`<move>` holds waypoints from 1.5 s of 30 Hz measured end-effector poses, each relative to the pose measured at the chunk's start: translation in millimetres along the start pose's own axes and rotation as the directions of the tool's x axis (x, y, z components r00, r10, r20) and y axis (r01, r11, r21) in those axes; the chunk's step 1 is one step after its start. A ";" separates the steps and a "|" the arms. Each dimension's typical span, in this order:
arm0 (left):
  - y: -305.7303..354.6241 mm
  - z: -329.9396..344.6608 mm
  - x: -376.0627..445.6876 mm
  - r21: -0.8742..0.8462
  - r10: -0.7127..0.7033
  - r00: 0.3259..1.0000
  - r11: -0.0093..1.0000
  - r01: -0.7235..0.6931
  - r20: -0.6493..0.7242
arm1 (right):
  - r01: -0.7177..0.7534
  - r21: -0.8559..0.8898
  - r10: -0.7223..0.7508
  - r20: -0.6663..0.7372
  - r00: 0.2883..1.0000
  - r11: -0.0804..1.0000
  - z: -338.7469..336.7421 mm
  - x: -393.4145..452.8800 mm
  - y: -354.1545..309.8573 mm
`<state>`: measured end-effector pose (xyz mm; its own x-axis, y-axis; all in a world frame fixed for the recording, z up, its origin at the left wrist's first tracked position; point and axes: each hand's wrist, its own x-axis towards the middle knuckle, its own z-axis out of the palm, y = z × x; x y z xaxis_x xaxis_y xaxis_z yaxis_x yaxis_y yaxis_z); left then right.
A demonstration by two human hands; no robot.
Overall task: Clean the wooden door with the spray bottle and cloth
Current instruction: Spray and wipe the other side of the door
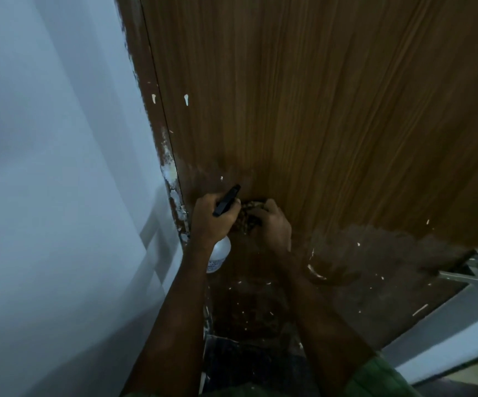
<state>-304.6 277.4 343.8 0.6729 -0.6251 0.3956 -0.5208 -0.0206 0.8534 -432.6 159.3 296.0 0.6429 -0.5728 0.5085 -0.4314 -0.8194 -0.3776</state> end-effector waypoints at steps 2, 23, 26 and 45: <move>-3.0 -3.6 -4.6 0.000 -0.003 1.000 1.000 0.003 -0.002 | -0.027 0.088 0.045 -0.205 0.978 0.996 -13.4 7.4 -18.4; -34.7 -17.9 -16.0 0.018 -0.143 0.982 0.989 0.146 -0.123 | 0.085 0.180 0.007 -0.457 0.889 0.980 -43.4 68.5 -72.9; -29.5 -25.2 -10.9 0.009 -0.072 0.988 0.997 0.074 -0.138 | 0.133 0.083 -0.119 -0.153 0.981 0.988 -5.6 54.2 -61.5; -30.6 -48.7 2.4 -0.022 -0.021 0.954 1.000 0.015 -0.299 | 0.325 0.039 -0.323 -0.064 0.944 0.945 41.9 59.3 -89.6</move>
<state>-261.5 314.5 335.2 0.8098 -0.3627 0.4611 -0.4992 -0.0132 0.8664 -329.3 199.7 327.5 0.7057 -0.2782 0.6516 -0.1737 -0.9596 -0.2215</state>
